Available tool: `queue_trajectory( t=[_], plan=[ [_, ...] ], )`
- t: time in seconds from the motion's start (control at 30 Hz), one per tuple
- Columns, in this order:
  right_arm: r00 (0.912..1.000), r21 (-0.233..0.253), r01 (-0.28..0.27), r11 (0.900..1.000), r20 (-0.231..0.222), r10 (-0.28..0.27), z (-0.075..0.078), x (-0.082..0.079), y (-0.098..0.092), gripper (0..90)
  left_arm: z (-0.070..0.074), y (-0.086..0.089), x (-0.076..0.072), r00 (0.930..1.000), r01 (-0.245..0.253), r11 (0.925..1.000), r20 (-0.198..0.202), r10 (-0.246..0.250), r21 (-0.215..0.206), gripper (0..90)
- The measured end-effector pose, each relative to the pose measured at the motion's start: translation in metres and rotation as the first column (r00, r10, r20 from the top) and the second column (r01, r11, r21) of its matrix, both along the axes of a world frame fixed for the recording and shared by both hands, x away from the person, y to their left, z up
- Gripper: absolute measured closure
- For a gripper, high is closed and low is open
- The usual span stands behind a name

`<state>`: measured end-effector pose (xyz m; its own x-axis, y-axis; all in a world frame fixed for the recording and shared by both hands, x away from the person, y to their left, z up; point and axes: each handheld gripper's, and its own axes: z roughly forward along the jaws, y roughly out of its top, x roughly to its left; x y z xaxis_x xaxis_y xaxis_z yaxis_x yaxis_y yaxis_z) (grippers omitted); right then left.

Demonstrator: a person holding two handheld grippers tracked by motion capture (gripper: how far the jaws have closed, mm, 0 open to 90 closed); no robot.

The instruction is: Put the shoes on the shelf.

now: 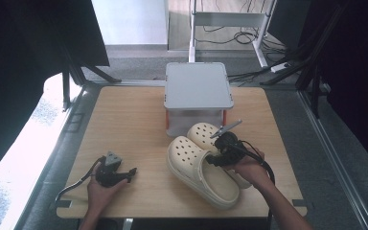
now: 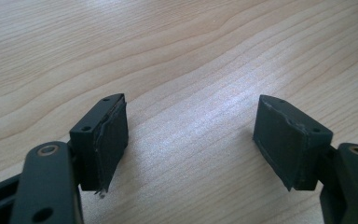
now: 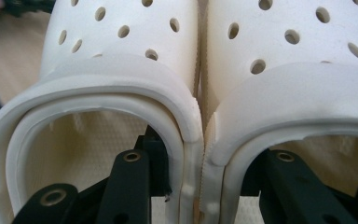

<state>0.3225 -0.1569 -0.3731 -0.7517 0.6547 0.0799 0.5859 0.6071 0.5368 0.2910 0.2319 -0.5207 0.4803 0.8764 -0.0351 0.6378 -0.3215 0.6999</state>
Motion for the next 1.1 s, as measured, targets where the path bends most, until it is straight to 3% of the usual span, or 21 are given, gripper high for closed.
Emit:
queue_trajectory(
  t=[0.4,0.9,1.1],
  plan=[
    [0.9922,0.033,-0.123,0.992,0.024,0.122,0.024,-0.002,0.016,65.4,0.000,0.000,0.000,1.0000,0.000,1.0000,0.002,0.000,0.000,26.6],
    [0.9852,0.047,-0.162,0.986,0.064,0.159,0.052,0.003,0.029,65.4,0.000,0.000,0.000,1.0000,0.000,1.0000,0.001,0.000,0.000,26.6],
    [0.9827,0.075,-0.177,0.981,0.068,0.172,0.061,0.004,0.028,65.4,0.000,0.000,0.000,1.0000,-0.001,1.0000,0.001,0.001,-0.001,26.6]
  ],
)
